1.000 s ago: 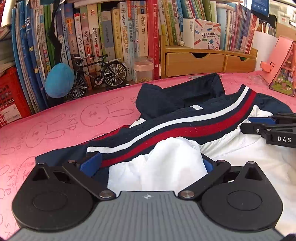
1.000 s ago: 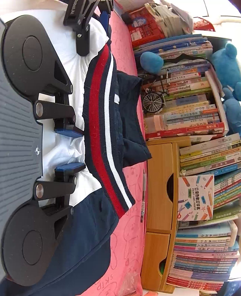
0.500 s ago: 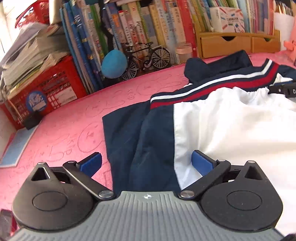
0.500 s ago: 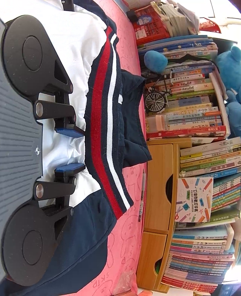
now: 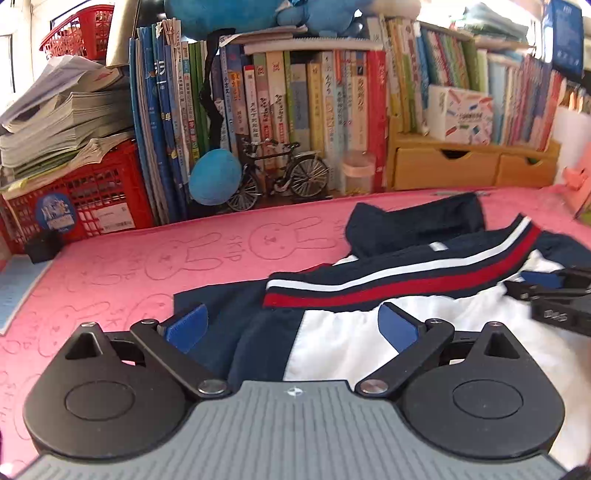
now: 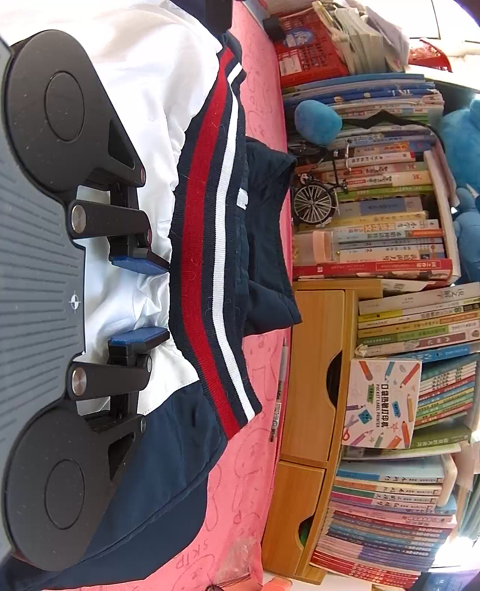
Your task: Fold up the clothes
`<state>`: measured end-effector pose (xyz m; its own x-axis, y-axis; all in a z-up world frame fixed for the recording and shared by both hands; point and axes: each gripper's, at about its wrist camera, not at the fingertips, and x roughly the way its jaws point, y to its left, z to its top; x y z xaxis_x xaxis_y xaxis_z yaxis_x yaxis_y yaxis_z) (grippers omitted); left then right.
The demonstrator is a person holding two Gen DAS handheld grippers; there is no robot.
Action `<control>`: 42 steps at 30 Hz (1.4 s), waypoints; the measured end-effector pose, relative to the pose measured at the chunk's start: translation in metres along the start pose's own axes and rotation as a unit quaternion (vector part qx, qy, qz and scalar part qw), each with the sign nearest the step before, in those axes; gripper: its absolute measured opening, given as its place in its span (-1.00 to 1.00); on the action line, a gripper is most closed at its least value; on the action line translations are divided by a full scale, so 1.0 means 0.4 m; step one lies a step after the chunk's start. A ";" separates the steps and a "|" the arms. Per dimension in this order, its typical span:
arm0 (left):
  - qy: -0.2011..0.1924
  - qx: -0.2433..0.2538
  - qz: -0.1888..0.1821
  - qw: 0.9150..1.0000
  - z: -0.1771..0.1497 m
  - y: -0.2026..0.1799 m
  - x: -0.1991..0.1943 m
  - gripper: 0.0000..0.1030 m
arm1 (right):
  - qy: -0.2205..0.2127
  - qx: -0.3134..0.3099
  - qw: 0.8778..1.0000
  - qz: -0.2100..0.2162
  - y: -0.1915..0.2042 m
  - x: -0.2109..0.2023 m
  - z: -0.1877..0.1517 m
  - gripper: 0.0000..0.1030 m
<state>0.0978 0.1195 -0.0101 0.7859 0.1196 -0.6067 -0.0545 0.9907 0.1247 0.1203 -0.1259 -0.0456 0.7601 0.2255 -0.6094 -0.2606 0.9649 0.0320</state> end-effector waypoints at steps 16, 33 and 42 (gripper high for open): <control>-0.029 0.023 0.006 0.999 -0.028 -0.004 -0.082 0.90 | 0.000 0.014 1.000 0.017 -0.011 0.000 -0.002 -0.31; -0.066 0.073 0.028 0.995 -0.040 -0.138 -0.039 1.00 | -0.086 -0.085 0.989 0.082 -0.023 -0.171 0.026 0.16; -0.009 -0.023 0.037 0.999 -0.081 0.005 0.088 1.00 | -0.008 0.050 0.998 0.024 -0.172 0.011 0.014 -0.41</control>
<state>0.1054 0.1280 -0.0566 0.7898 0.1917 -0.5826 -0.1404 0.9812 0.1324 0.1447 -0.1904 -0.0462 0.7577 0.2730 -0.5928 -0.2372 0.9614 0.1395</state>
